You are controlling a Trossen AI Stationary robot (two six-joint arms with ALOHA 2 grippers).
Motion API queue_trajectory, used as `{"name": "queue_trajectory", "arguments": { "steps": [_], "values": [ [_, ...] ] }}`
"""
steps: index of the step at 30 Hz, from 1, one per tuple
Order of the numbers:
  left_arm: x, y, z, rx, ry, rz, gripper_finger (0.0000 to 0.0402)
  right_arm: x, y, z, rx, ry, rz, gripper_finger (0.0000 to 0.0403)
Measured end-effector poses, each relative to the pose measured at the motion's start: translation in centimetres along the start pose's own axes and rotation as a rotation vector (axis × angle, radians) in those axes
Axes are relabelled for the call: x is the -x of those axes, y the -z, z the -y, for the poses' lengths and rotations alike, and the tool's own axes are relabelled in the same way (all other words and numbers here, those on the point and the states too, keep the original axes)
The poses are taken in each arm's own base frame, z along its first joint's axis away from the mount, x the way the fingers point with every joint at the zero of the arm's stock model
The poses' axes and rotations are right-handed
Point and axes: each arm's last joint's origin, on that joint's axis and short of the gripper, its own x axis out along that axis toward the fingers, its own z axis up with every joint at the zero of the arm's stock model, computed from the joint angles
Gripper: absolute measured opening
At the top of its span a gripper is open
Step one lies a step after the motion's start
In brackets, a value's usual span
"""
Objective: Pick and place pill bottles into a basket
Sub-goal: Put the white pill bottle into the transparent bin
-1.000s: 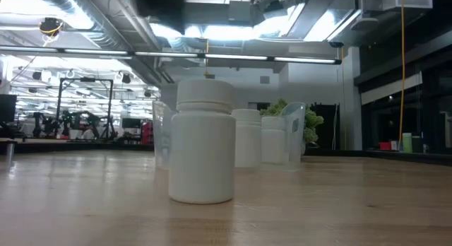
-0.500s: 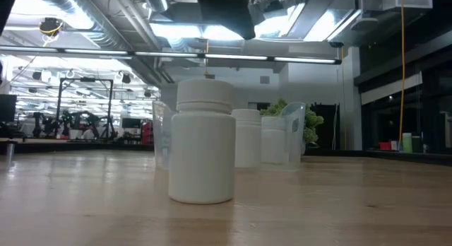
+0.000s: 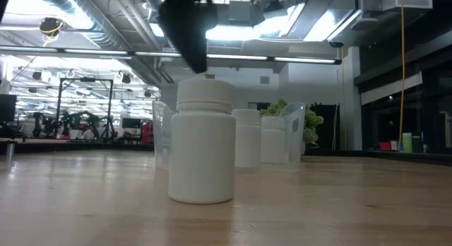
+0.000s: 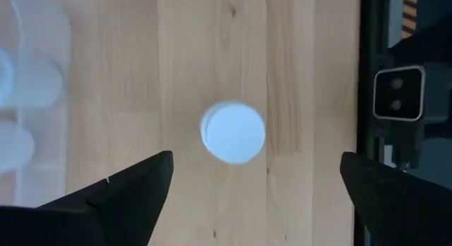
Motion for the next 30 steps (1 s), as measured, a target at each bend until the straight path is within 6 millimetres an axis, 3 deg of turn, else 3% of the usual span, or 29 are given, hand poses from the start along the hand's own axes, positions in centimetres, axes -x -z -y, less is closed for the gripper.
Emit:
{"name": "queue_trajectory", "arguments": {
  "steps": [11,19,30],
  "values": [
    [-1.7,0.5,-0.1,0.026,0.018,0.042,0.0397,0.0,0.0,0.0,-0.005,0.001,0.001,0.0163],
    [-3.2,0.8,-1.2,0.037,0.017,0.059,0.0397,0.0,0.0,0.0,-0.027,-0.006,-0.001,0.0163],
    [-3.9,0.5,-1.4,0.024,0.019,0.087,0.0397,0.0,0.0,0.0,-0.023,-0.007,-0.003,0.0163]
  ]
}}
